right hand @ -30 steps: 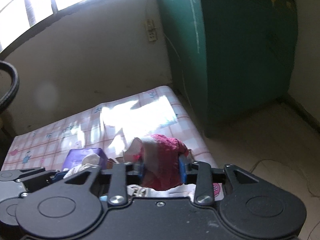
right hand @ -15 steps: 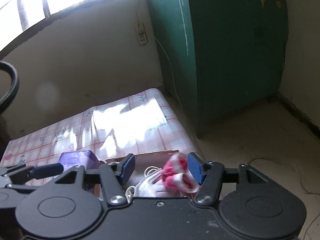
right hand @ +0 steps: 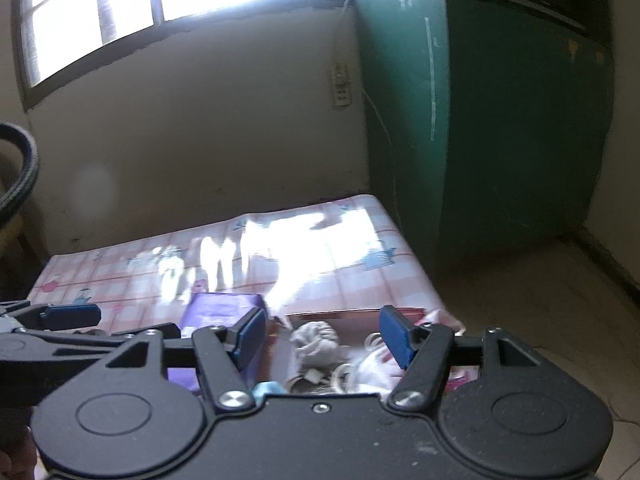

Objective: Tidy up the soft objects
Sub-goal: 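Return both grippers toward the orange tape roll on the table, then grasp the orange tissue pack with the left gripper while the right grasps the yellow tape roll, then lift the tissue pack and tape roll and carry them toward the box lid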

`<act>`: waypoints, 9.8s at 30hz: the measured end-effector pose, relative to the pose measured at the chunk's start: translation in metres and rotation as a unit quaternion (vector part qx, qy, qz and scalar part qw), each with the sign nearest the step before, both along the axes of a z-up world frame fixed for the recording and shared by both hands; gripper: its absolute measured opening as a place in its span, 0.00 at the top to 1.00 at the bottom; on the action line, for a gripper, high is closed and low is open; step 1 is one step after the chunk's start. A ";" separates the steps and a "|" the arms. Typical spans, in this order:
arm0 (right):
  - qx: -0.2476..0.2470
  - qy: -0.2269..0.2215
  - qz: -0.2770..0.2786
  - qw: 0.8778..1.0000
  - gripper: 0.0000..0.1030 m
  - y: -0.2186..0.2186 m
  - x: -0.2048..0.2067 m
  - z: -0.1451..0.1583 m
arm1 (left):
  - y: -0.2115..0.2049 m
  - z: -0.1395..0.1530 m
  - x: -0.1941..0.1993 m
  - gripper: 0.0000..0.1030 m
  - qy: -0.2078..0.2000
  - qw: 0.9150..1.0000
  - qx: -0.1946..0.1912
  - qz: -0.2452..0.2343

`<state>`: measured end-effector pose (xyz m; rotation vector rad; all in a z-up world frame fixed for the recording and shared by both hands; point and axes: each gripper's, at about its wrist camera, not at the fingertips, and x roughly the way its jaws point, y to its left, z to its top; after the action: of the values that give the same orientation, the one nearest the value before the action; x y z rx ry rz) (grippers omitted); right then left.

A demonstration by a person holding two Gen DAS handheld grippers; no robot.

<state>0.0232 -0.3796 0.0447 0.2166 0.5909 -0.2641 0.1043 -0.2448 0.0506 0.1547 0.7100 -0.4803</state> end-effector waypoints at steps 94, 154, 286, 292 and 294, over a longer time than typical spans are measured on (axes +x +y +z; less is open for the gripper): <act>-0.017 0.070 0.298 0.952 0.44 0.309 0.080 -0.120 | 0.269 -0.114 0.084 0.08 0.025 0.993 0.026 0.109; -0.011 0.006 0.270 0.963 0.31 0.314 0.100 -0.062 | 0.290 -0.047 0.031 0.50 -0.013 0.969 0.011 0.247; 0.018 -0.017 0.066 0.998 0.31 0.063 0.101 0.008 | 0.064 -0.010 0.065 0.49 -0.004 0.996 0.023 0.090; 0.020 -0.015 0.056 0.998 0.31 0.049 0.098 0.005 | 0.055 -0.015 0.068 0.49 0.000 0.996 0.024 0.081; 0.020 -0.015 0.053 0.998 0.31 0.045 0.097 0.003 | 0.053 -0.016 0.067 0.49 0.000 0.997 0.025 0.079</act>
<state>0.1205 -0.3343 0.0479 0.2275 0.5769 -0.1462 0.1716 -0.1923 0.0350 0.1436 0.7288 -0.3129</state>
